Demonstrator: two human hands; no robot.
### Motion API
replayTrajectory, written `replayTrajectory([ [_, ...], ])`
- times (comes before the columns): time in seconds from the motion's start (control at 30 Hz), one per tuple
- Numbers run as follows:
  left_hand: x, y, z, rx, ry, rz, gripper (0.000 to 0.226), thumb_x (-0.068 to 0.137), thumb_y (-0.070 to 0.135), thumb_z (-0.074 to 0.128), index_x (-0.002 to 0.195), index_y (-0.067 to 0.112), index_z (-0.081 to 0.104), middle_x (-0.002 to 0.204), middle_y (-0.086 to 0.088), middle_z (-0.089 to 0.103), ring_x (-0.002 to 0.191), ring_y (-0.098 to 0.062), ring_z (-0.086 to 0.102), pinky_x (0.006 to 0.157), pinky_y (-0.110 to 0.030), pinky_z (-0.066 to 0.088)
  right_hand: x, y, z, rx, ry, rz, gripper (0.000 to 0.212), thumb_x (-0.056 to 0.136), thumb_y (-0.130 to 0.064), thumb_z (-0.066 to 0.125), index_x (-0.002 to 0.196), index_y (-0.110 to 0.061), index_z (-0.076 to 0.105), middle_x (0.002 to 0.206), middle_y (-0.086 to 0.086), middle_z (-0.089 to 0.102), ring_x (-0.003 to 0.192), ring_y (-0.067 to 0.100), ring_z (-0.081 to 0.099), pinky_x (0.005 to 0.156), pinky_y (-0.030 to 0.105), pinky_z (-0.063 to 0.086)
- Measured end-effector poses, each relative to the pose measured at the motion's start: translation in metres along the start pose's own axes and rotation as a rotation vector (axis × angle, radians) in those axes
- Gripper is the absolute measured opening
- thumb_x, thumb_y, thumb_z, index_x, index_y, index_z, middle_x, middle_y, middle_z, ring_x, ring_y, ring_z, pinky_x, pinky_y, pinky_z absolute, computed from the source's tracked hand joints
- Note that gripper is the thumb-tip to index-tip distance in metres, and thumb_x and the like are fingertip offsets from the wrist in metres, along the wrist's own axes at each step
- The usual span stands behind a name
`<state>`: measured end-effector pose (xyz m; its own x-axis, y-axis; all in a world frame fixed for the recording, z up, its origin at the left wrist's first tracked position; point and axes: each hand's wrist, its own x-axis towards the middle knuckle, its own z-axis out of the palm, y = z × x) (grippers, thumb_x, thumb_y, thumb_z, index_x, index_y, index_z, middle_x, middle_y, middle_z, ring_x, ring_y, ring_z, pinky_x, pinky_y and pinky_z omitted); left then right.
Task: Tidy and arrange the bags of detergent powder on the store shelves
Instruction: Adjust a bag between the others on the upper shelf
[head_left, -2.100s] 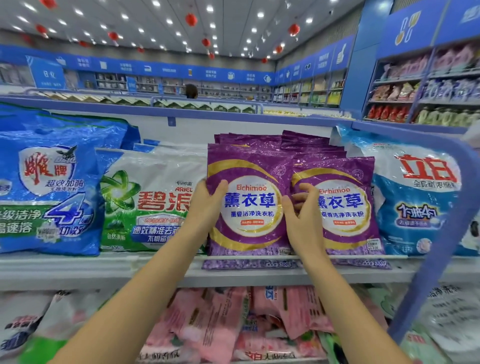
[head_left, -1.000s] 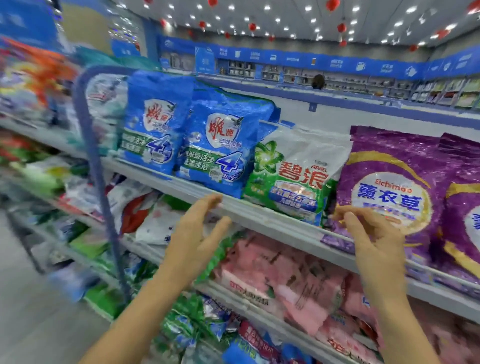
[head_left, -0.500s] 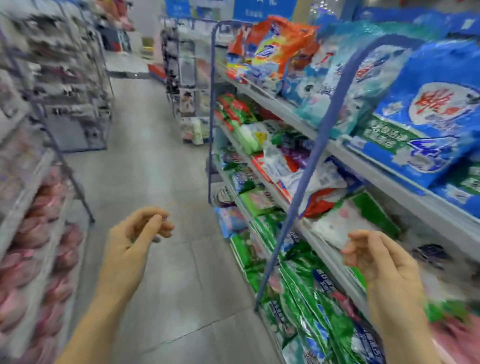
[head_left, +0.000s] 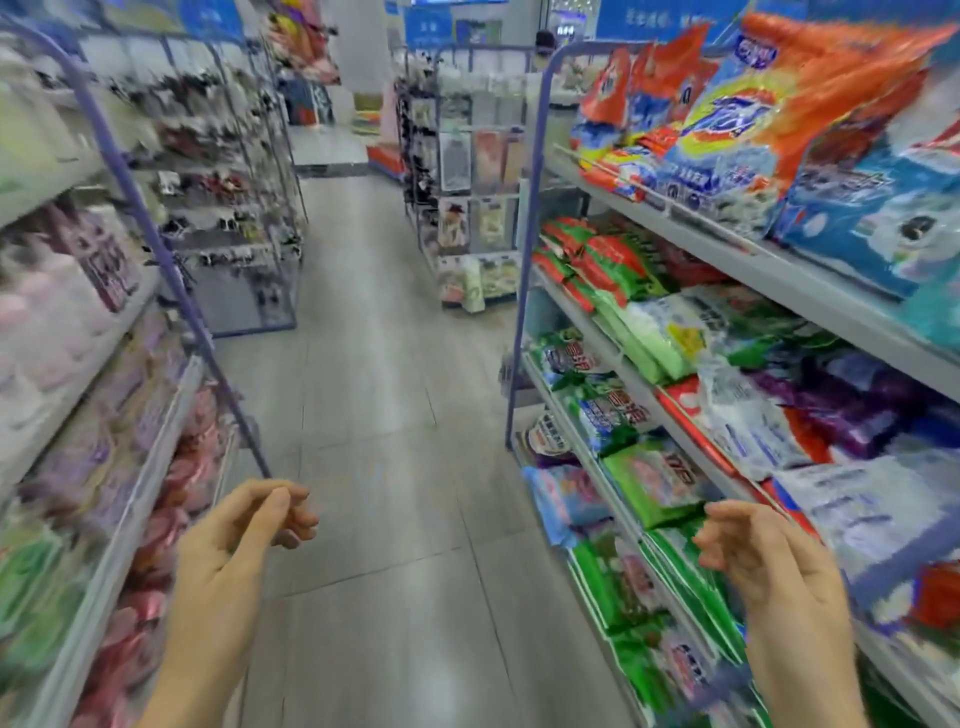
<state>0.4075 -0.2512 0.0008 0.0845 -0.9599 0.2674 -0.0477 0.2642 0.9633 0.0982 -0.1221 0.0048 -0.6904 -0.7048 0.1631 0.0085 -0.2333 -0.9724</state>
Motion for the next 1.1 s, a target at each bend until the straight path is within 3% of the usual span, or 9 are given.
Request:
replayTrajectory([
  [0.2, 0.11, -0.037, 0.041, -0.03, 0.008, -0.032, 0.038, 0.095, 0.008, 0.048, 0.071, 0.027, 0.071, 0.064, 0.002, 0.067, 0.059, -0.006, 0.063, 0.058, -0.014, 0.051, 0.109, 0.03, 0.047, -0.021, 0.016, -0.045, 0.054, 0.057, -0.074, 0.064, 0.078, -0.024, 0.074, 0.064, 0.0, 0.066, 0.058, 0.007, 0.059, 0.056, 0.014, 0.05],
  [0.37, 0.229, -0.051, 0.103, -0.026, 0.021, 0.028, 0.039, 0.096, 0.012, 0.046, 0.07, 0.027, 0.071, 0.064, 0.005, 0.068, 0.061, -0.004, 0.063, 0.06, -0.013, 0.051, 0.231, 0.038, 0.089, 0.003, 0.022, -0.063, 0.032, 0.072, -0.05, 0.052, 0.073, -0.026, 0.073, 0.065, 0.0, 0.066, 0.061, 0.011, 0.057, 0.057, 0.015, 0.05],
  [0.5, 0.318, -0.052, 0.166, -0.044, -0.002, 0.072, 0.036, 0.097, 0.009, 0.044, 0.069, 0.017, 0.065, 0.06, 0.008, 0.066, 0.058, -0.001, 0.062, 0.058, -0.012, 0.049, 0.33, 0.028, 0.121, -0.014, 0.041, -0.103, 0.035, 0.069, -0.051, 0.052, 0.074, -0.025, 0.073, 0.068, 0.002, 0.066, 0.063, 0.012, 0.059, 0.059, 0.016, 0.051],
  [0.63, 0.388, -0.065, 0.215, -0.071, -0.036, 0.097, 0.043, 0.097, 0.011, 0.044, 0.07, 0.031, 0.071, 0.064, 0.005, 0.067, 0.061, -0.005, 0.063, 0.06, -0.015, 0.051, 0.408, 0.024, 0.143, -0.048, 0.04, -0.149, 0.032, 0.084, -0.039, 0.046, 0.072, -0.023, 0.072, 0.065, 0.001, 0.064, 0.062, 0.014, 0.057, 0.059, 0.017, 0.05],
  [0.7, 0.419, -0.073, 0.24, -0.09, -0.056, 0.094, 0.037, 0.097, 0.01, 0.044, 0.072, 0.021, 0.069, 0.064, 0.005, 0.067, 0.061, -0.005, 0.063, 0.06, -0.015, 0.051, 0.441, 0.025, 0.15, -0.073, 0.053, -0.165, 0.033, 0.088, -0.035, 0.044, 0.073, -0.024, 0.072, 0.067, 0.001, 0.065, 0.062, 0.014, 0.057, 0.06, 0.018, 0.05],
  [0.8, 0.467, -0.087, 0.282, -0.124, -0.122, 0.087, 0.034, 0.097, 0.009, 0.044, 0.073, 0.017, 0.066, 0.062, 0.006, 0.067, 0.06, -0.005, 0.063, 0.059, -0.014, 0.05, 0.483, 0.027, 0.162, -0.079, 0.101, -0.204, 0.031, 0.083, -0.042, 0.047, 0.072, -0.026, 0.072, 0.067, -0.001, 0.065, 0.062, 0.014, 0.056, 0.06, 0.019, 0.05],
  [0.9, 0.52, -0.103, 0.325, -0.174, -0.219, 0.093, 0.039, 0.097, 0.013, 0.045, 0.071, 0.026, 0.072, 0.064, 0.003, 0.067, 0.061, -0.007, 0.062, 0.059, -0.014, 0.05, 0.518, 0.032, 0.176, -0.066, 0.138, -0.249, 0.032, 0.077, -0.046, 0.05, 0.071, -0.025, 0.073, 0.064, -0.002, 0.064, 0.06, 0.013, 0.057, 0.06, 0.02, 0.051],
  [1.03, 0.598, -0.117, 0.385, -0.255, -0.369, 0.102, 0.027, 0.079, 0.044, 0.054, 0.071, 0.025, 0.071, 0.064, 0.004, 0.067, 0.062, -0.008, 0.062, 0.059, -0.013, 0.05, 0.562, 0.045, 0.197, -0.08, 0.24, -0.335, 0.031, 0.078, -0.044, 0.051, 0.072, -0.024, 0.074, 0.066, -0.001, 0.065, 0.062, 0.015, 0.058, 0.06, 0.021, 0.05],
  [1.1, 0.638, -0.121, 0.415, -0.275, -0.476, 0.125, 0.021, 0.081, 0.043, 0.057, 0.071, 0.032, 0.072, 0.064, 0.004, 0.067, 0.062, -0.008, 0.062, 0.06, -0.015, 0.051, 0.583, 0.05, 0.214, -0.112, 0.316, -0.367, 0.03, 0.077, -0.045, 0.05, 0.072, -0.026, 0.073, 0.065, -0.002, 0.065, 0.061, 0.014, 0.056, 0.059, 0.021, 0.048],
])
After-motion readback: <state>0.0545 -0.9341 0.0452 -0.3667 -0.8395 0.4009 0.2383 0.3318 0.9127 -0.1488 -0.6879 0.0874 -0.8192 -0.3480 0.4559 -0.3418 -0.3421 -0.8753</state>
